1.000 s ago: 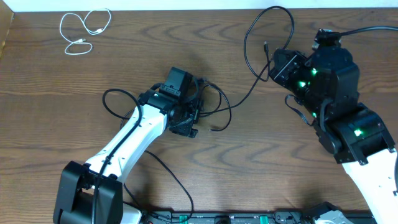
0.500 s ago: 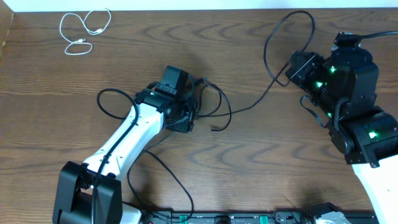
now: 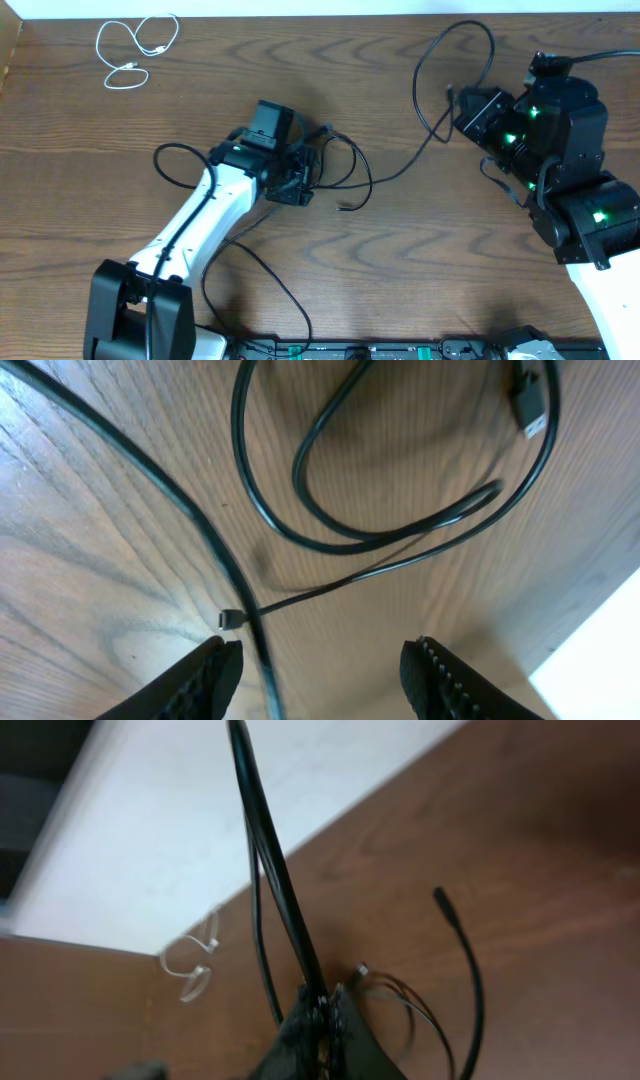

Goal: Untangle cables

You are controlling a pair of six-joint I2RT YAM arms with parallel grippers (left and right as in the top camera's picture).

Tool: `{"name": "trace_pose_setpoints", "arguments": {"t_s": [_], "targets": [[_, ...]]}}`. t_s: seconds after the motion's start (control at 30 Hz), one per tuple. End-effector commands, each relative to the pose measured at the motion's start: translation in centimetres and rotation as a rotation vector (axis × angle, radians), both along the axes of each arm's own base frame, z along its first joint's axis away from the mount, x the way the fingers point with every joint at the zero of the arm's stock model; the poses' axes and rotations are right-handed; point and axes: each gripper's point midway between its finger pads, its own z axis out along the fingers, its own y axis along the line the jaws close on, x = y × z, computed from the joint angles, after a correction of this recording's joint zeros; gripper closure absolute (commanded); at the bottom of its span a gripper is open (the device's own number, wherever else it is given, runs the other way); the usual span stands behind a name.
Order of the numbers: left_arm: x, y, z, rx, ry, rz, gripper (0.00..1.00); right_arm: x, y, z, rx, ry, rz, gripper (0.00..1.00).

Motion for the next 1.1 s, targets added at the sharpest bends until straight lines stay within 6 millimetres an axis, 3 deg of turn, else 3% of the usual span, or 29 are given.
{"name": "trace_pose_setpoints", "arguments": {"t_s": [0.0, 0.13, 0.43, 0.57, 0.73, 0.87, 1.07], "targets": [[0.0, 0.4, 0.0, -0.041, 0.025, 0.016, 0.43, 0.0, -0.6, 0.7, -0.001, -0.013, -0.032, 0.99], [0.1, 0.5, 0.0, -0.04, 0.025, 0.018, 0.34, 0.2, 0.4, 1.8, 0.043, -0.051, 0.016, 0.99], [-1.2, -0.3, -0.3, -0.028, 0.057, -0.014, 0.35, 0.9, 1.3, 3.9, 0.132, -0.118, 0.024, 0.99], [-1.2, -0.3, -0.3, -0.029, 0.057, -0.013, 0.6, 0.8, 1.4, 4.0, 0.153, -0.111, 0.022, 0.99], [-1.2, -0.3, -0.3, -0.028, 0.058, -0.013, 0.73, 0.8, 1.3, 3.8, 0.147, -0.104, 0.018, 0.99], [-1.2, -0.3, -0.3, -0.025, 0.057, -0.012, 0.92, 0.6, 0.9, 3.0, 0.128, -0.076, 0.003, 0.99], [-1.5, 0.0, -0.5, -0.009, 0.062, -0.025, 0.92, 0.0, -1.6, 0.4, 0.007, 0.003, -0.1, 0.99]]}}
